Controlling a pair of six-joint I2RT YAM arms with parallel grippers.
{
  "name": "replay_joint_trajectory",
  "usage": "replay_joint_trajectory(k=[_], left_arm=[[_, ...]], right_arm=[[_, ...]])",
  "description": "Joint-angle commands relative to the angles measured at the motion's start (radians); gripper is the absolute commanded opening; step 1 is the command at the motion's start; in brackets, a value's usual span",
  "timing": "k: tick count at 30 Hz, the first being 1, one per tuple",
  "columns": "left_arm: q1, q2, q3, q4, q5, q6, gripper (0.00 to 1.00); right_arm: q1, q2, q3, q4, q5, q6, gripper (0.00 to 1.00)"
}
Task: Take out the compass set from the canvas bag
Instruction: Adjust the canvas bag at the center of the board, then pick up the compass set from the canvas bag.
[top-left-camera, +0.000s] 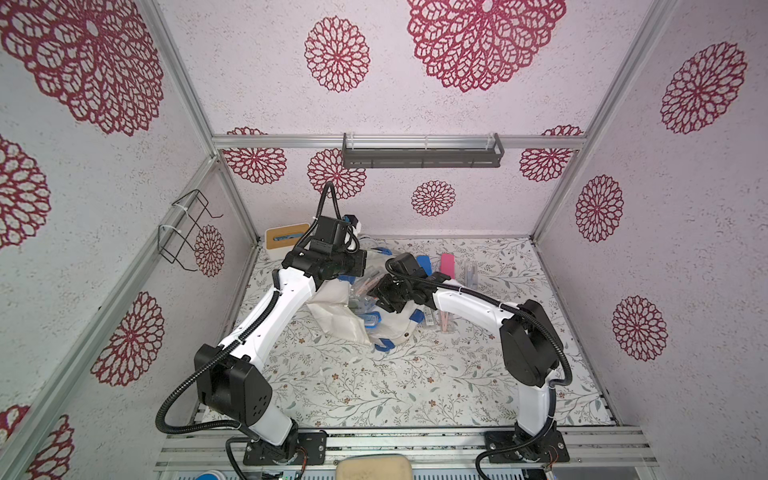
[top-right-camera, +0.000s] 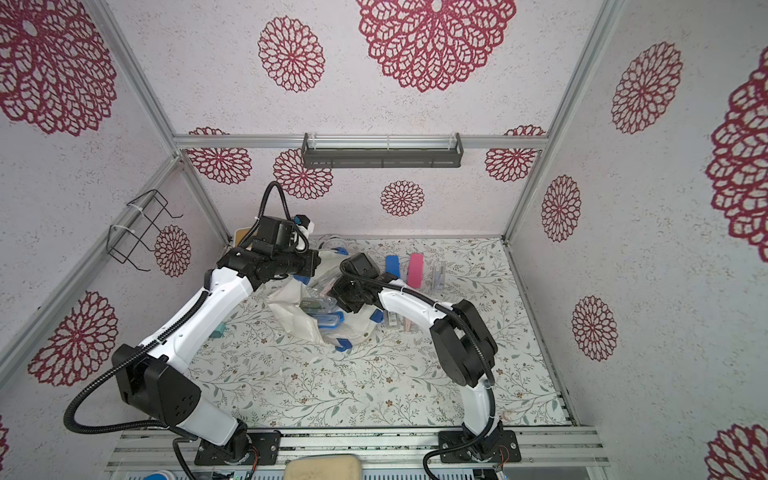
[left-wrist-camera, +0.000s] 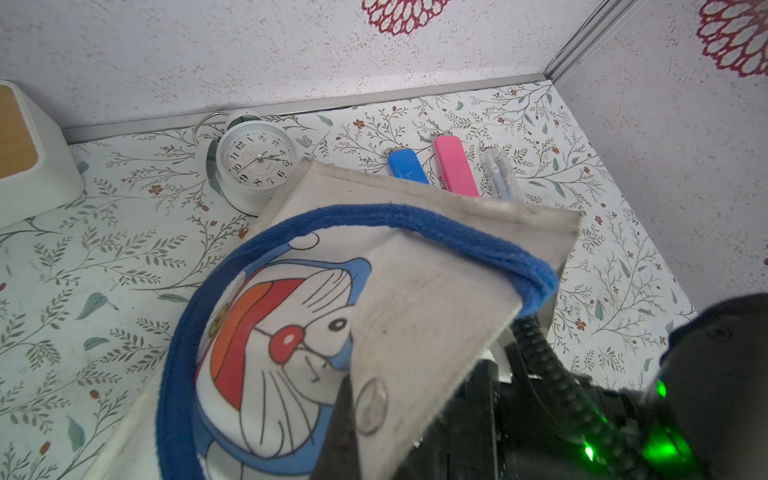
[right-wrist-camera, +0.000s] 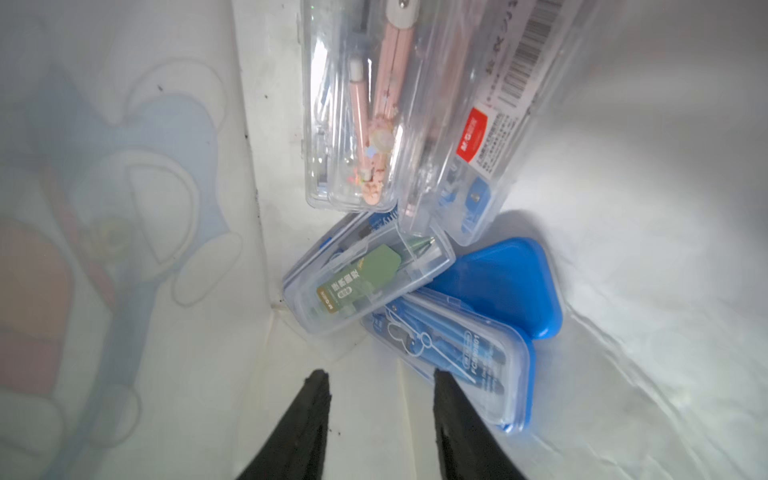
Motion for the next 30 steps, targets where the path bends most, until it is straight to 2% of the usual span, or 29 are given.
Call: replay_joint_trajectory(k=[1,9,20,30], left_arm=[[-0.002,-0.043,0.002,0.046,0.01,0.012,0.0],[0.0,-0.046,0.002,0.042,0.021,0.008,0.0],[-0.002,-0.055,-0.011,0.035,0.04,-0.019,0.0],[-0.004,-0.069,-0.025,0.033,0.042,-0.036,0.0]], right_arm=[[0.006,-0.05,-0.03,-0.059,0.051,-0.009,0.51],[0.018,-0.017,-0.067,-0.05,0.016,0.01,0.56],[0.028,0.046,-0.104,0.15,-0.06,0.08,0.56],[0.037,0.084,-0.115,0.21,-0.109,0.112,0.55]])
